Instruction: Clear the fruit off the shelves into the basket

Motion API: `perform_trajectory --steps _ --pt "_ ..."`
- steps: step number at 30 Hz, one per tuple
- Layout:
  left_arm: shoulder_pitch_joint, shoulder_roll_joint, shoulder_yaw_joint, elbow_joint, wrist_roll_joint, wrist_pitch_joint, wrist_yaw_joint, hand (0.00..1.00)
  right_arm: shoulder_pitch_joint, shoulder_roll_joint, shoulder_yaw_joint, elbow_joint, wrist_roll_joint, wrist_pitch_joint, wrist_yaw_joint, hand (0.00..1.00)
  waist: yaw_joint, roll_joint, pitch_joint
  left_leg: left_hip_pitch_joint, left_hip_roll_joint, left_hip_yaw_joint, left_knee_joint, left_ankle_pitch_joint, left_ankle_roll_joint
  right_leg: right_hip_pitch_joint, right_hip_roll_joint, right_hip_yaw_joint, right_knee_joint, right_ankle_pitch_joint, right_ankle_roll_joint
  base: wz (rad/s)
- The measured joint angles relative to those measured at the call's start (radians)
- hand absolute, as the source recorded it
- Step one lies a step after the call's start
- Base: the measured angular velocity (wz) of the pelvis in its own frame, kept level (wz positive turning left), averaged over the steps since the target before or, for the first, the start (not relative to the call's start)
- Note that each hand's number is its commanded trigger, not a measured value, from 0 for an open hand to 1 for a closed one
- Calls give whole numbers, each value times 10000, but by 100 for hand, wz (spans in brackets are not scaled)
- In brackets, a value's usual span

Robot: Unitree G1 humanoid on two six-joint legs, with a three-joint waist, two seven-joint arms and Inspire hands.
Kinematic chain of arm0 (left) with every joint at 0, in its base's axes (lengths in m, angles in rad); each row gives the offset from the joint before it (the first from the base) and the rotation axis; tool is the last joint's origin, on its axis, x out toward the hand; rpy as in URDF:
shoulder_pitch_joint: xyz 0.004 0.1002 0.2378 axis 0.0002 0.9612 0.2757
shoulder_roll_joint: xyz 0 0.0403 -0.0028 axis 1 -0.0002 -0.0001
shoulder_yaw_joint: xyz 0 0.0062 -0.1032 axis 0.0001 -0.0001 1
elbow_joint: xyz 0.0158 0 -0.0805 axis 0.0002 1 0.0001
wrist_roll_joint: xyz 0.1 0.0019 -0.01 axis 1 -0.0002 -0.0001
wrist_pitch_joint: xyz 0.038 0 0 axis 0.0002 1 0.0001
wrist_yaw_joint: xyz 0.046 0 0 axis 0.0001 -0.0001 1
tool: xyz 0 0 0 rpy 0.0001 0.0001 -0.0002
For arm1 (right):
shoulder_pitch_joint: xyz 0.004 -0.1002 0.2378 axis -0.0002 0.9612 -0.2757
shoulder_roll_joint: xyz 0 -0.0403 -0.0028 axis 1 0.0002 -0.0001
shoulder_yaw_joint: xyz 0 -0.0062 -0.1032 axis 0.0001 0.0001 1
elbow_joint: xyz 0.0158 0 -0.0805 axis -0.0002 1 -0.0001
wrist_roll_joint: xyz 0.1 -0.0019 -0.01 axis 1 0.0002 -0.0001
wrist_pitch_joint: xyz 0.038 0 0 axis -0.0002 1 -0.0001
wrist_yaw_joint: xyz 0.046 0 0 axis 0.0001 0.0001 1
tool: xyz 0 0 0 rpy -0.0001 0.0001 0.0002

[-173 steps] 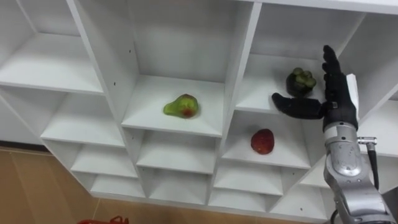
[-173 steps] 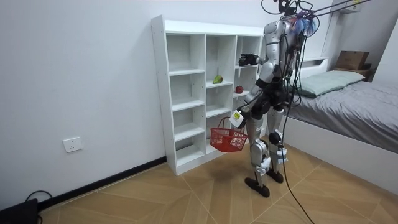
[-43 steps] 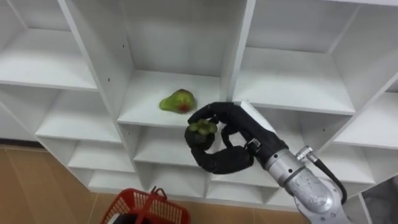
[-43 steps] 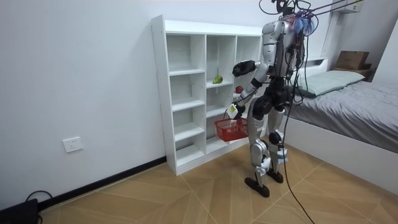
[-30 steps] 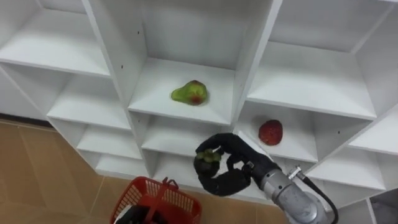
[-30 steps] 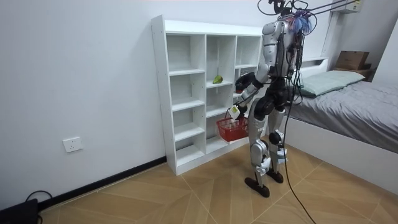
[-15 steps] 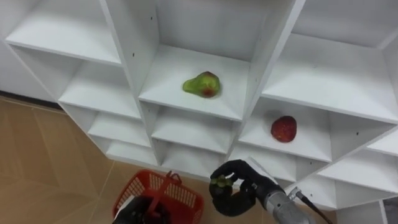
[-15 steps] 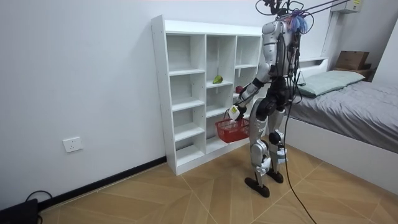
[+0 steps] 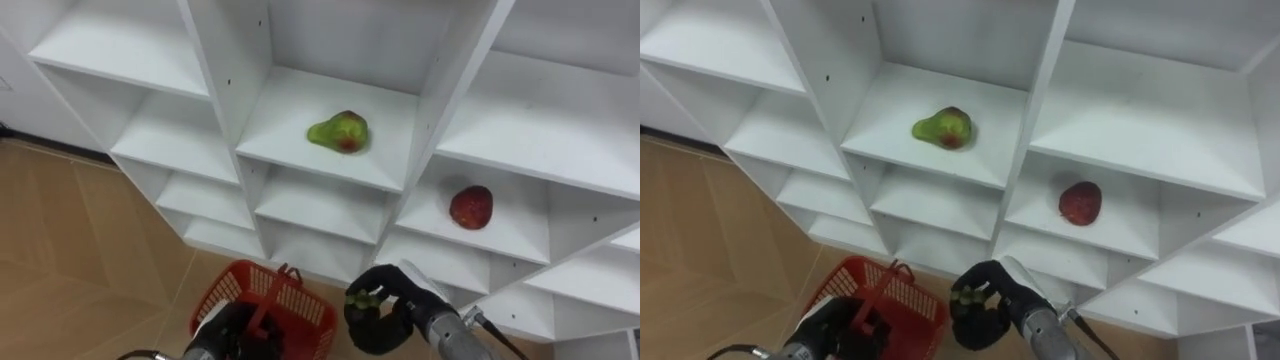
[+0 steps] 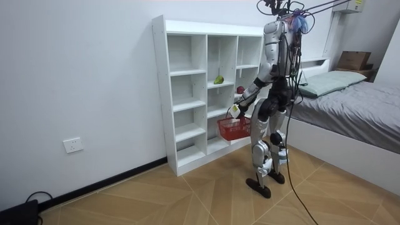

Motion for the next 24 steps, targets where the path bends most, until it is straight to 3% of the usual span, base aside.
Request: perform_trajectory --steps 7,17,24 --pt "-94 -6 -220 -61 8 -63 -382 100 -319 -5 68 159 -87 -23 2 100 5 30 -18 -154 -66 -13 0 84 -24 -171 -1 11 37 -2 -7 1" --pt "-229 96 -1064 -59 -10 -67 -433 100 -661 7 414 177 33 -42 -10 100 8 88 -16 -185 -86 -57 -42 91 -19 -203 -9 -4 25 -2 -7 0" --pt "-234 119 -1061 -60 -15 -77 -463 100 -856 15 569 179 53 -135 -25 100 34 181 -24 -170 -115 -60 -112 183 -23 -298 -39 31 21 -1 -8 0"
